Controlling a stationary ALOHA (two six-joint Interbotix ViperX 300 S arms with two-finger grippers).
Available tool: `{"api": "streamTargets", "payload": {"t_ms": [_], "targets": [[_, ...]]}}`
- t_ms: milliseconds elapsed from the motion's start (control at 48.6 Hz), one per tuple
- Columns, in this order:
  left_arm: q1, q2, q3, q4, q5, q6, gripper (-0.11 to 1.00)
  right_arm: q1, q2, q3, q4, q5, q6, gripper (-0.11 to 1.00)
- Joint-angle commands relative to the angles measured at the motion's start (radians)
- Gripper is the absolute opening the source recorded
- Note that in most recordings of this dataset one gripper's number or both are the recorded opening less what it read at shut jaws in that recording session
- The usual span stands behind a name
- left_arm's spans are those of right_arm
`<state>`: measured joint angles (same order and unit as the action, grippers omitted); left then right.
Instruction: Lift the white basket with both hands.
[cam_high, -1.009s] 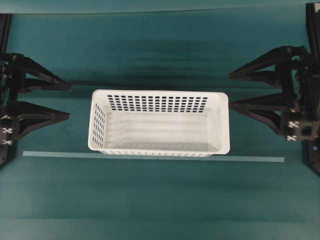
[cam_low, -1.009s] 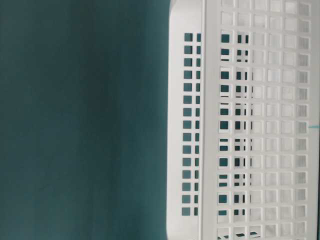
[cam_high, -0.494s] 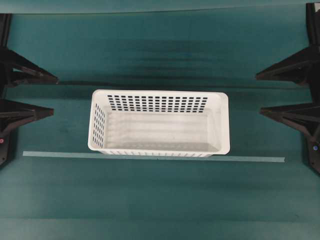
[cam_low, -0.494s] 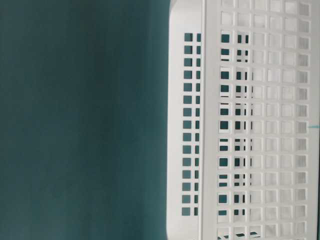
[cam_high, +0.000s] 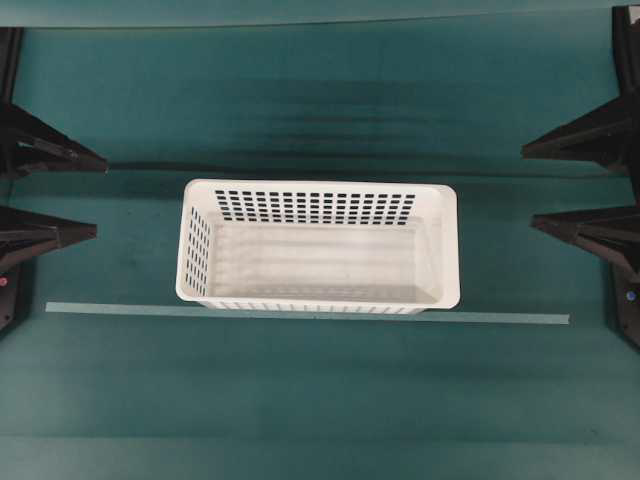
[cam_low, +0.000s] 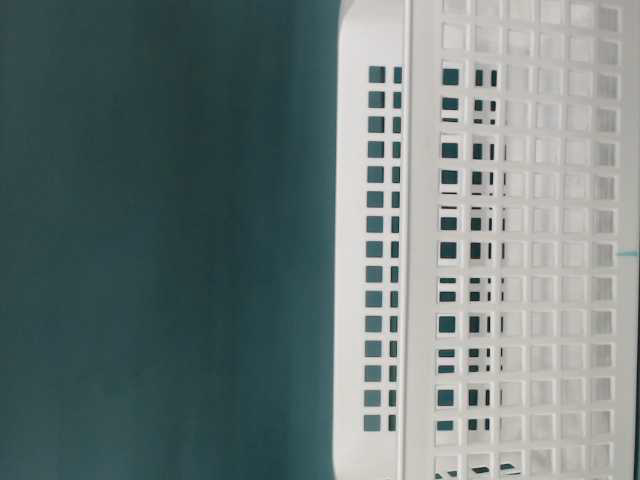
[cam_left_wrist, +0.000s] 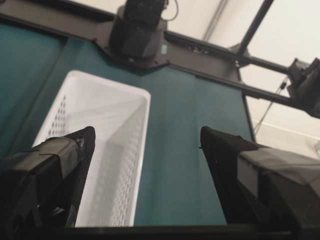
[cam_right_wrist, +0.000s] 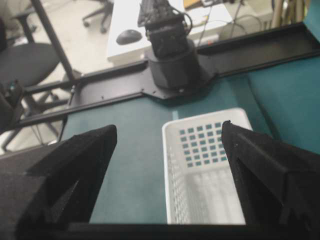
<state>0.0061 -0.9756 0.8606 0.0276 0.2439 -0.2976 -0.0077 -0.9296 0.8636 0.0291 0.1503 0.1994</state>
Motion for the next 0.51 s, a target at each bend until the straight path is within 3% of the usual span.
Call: {"api": "streamTargets", "payload": {"t_ms": [0,494], "targets": [[-0.003,0.012,-0.014,0.002,-0.011,0.003,0.91,0.005,0.011,-0.009,-0.002,-0.011,-0.003,0.90],[-0.012,0.012,-0.002,0.003,-0.009,0.002,0.91,0.011,-0.028,0.025,-0.002,-0.011,-0.005,0.90]]}}
